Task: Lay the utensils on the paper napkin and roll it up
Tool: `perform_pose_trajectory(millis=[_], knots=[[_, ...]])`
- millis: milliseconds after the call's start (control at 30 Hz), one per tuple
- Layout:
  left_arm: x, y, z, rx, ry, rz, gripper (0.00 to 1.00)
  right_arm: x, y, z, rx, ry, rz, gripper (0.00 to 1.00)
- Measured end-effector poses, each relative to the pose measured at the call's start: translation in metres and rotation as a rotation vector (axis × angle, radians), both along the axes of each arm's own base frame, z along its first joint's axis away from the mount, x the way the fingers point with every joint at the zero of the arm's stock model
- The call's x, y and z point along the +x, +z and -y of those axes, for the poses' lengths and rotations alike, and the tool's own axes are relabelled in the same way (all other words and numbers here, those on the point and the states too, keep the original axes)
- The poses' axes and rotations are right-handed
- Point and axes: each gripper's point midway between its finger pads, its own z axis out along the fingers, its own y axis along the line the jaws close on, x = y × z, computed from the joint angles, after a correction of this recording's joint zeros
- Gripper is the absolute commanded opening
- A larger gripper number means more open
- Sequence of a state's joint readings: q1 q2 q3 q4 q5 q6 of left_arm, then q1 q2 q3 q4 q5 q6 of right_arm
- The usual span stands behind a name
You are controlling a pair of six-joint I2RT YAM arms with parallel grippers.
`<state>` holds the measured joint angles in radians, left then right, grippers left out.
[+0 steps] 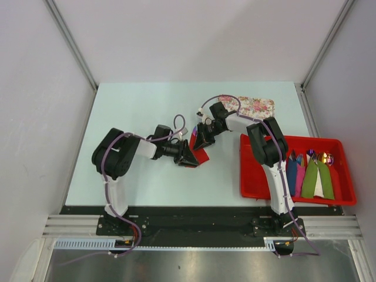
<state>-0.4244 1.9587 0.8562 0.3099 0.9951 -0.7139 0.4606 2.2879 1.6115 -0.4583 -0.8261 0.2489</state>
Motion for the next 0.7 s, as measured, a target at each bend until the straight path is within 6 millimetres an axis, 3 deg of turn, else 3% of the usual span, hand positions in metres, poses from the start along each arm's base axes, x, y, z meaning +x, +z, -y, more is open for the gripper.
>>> perform_pose_trajectory(millis=[133, 333, 533, 700], knots=[[-0.002, -0.013, -0.003, 0.012, 0.002, -0.046, 0.38, 0.0, 0.0, 0.0, 0.0, 0.0, 0.0, 0.12], [-0.003, -0.011, -0.003, -0.017, -0.024, -0.047, 0.43, 0.0, 0.0, 0.0, 0.0, 0.0, 0.001, 0.12], [-0.003, 0.014, -0.002, -0.065, -0.049, 0.03, 0.39, 0.0, 0.0, 0.0, 0.0, 0.003, 0.004, 0.09], [0.01, 0.041, 0.003, -0.097, -0.05, 0.127, 0.34, 0.0, 0.0, 0.0, 0.0, 0.004, 0.007, 0.07]])
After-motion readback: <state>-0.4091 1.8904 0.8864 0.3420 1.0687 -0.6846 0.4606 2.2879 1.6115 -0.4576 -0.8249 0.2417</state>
